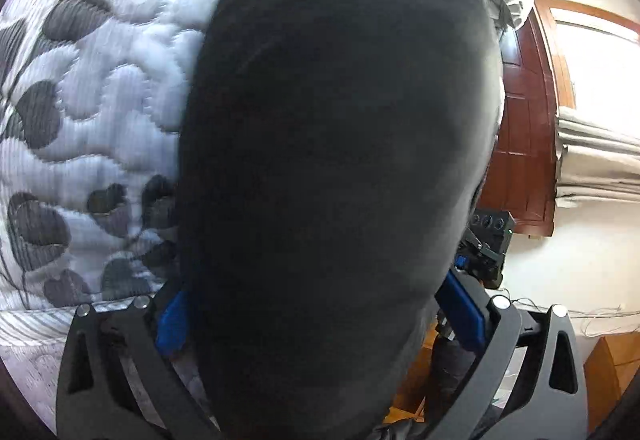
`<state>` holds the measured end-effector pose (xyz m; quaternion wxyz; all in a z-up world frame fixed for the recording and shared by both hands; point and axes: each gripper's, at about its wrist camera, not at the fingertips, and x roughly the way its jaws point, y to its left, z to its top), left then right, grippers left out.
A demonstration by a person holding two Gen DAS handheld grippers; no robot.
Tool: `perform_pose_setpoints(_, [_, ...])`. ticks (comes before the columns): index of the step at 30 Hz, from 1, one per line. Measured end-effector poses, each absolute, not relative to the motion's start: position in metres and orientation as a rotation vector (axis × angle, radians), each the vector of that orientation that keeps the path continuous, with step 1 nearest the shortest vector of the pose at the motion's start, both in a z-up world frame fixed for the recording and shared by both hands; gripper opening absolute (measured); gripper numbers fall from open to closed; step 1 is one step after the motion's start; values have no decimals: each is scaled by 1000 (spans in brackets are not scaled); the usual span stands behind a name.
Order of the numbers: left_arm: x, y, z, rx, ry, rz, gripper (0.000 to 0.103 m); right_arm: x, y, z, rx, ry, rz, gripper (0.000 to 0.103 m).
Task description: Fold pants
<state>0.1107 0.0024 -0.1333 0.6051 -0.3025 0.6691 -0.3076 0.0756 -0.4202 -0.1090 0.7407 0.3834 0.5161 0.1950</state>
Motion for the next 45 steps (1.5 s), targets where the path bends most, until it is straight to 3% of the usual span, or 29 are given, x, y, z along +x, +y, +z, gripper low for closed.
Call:
perform_pose_setpoints(8, [104, -19, -125, -614, 1518, -688, 100, 90, -399, -110, 773, 1147, 458, 97])
perform_pose_setpoints(11, [100, -18, -122, -619, 1526, -671, 99, 89, -399, -108, 775, 1131, 452, 86])
perform_pose_setpoints(13, [101, -20, -117, -623, 1524, -672, 95, 83, -398, -100, 771, 1099, 462, 64])
perform_pose_setpoints(15, [108, -19, -110, -619, 1511, -675, 77, 79, -397, -89, 751, 1053, 458, 52])
perform_pose_setpoints(18, [110, -12, -100, -657, 1484, -679, 53, 80, -390, -69, 682, 1022, 429, 46])
perform_pose_setpoints(21, [113, -11, -90, -664, 1439, -675, 39, 82, -381, -46, 645, 981, 438, 43])
perform_pose_setpoints(24, [113, -11, -79, -666, 1393, -664, 33, 88, -374, -24, 606, 943, 449, 41])
perform_pose_setpoints(34, [157, 11, -23, -592, 1203, -615, 35, 159, -351, 23, 521, 854, 497, 41])
perform_pose_setpoints(41, [214, 27, -46, -547, 1241, -522, 39, 234, -338, -18, 564, 962, 485, 41])
perform_pose_setpoints(45, [221, 36, -68, -554, 1263, -520, 52, 242, -339, -55, 594, 1033, 415, 44])
